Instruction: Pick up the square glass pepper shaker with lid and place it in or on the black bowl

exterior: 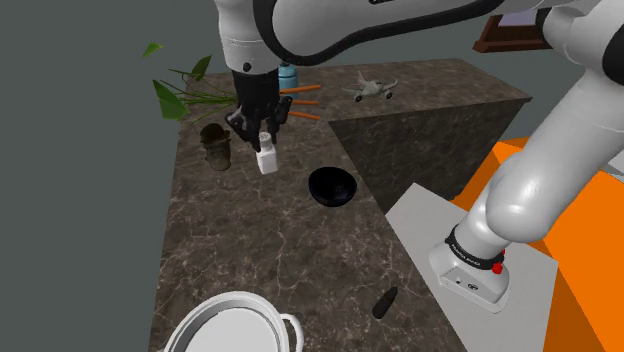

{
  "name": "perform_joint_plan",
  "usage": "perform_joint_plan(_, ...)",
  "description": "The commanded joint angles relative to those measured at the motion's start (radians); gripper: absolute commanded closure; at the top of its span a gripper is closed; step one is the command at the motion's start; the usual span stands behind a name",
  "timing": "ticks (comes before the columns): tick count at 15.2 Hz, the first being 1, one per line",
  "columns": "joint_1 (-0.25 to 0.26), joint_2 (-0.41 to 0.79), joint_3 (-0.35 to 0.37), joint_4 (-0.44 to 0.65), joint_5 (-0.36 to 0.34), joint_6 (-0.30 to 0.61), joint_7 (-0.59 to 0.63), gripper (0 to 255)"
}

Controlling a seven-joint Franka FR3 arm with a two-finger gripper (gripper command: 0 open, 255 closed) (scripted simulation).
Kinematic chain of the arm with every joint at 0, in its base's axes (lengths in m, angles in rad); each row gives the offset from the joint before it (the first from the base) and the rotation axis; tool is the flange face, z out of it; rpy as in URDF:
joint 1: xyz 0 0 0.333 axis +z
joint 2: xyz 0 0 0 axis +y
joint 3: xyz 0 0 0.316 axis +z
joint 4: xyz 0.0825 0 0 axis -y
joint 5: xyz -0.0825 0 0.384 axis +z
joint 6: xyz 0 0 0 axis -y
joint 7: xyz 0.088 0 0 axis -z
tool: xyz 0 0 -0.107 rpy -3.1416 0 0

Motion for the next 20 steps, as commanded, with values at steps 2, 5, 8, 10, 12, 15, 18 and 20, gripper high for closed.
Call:
perform_joint_plan(2, -0.029, -0.128, -0.039, -0.113, 0.067, 0.009, -0.085, 255)
perform_joint_plan(5, -0.04, -0.245, -0.089, -0.213, 0.117, 0.006, -0.166, 255)
perform_joint_plan(8, -0.045, -0.353, -0.145, -0.302, 0.148, -0.007, -0.242, 255)
perform_joint_plan(10, -0.046, -0.419, -0.184, -0.354, 0.16, -0.02, -0.29, 255)
perform_joint_plan(12, -0.045, -0.456, -0.205, -0.396, 0.164, -0.015, -0.315, 255)
perform_joint_plan(15, -0.043, -0.457, -0.201, -0.437, 0.167, 0.025, -0.314, 255)
perform_joint_plan(18, -0.041, -0.456, -0.197, -0.476, 0.169, 0.066, -0.312, 255)
perform_joint_plan(20, -0.04, -0.455, -0.194, -0.501, 0.171, 0.093, -0.311, 255)
